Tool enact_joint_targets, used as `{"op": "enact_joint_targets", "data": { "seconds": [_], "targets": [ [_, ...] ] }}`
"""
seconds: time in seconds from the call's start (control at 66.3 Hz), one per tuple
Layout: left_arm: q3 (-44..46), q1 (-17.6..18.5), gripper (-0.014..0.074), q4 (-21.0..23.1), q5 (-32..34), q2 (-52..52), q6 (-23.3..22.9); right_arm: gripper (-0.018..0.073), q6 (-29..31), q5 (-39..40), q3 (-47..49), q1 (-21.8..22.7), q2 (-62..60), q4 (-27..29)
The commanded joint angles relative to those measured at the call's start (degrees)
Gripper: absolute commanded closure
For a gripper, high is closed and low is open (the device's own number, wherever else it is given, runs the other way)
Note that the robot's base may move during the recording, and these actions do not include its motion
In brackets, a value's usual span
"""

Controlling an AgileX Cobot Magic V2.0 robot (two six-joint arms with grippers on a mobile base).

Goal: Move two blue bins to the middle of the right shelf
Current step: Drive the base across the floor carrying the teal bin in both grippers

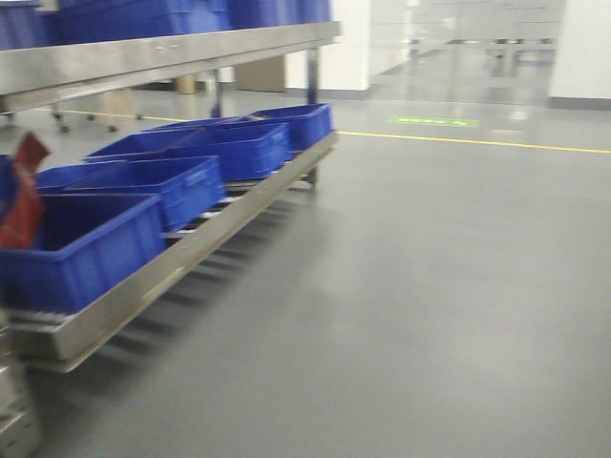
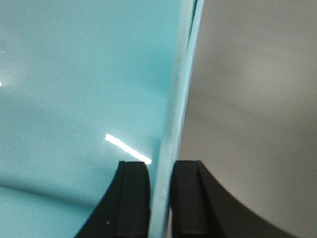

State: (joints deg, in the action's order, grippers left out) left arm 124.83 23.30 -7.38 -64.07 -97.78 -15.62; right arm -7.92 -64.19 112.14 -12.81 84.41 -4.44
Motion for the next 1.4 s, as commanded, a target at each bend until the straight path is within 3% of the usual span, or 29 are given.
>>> {"op": "enact_joint_targets", "data": {
  "seconds": [0.0,1.387],
  "targets": [
    [1.1,0.62,0.0708,1.68,8.08,0.6,0.37,0.0724,1.09,4.6,0.87,-0.41,-0.95,4.83],
    [1.1,0.62,0.0708,1.58,8.07,0.6,0.37,0.0724,1.09,4.6,0.87,-0.41,-0.95,4.83]
  ]
}}
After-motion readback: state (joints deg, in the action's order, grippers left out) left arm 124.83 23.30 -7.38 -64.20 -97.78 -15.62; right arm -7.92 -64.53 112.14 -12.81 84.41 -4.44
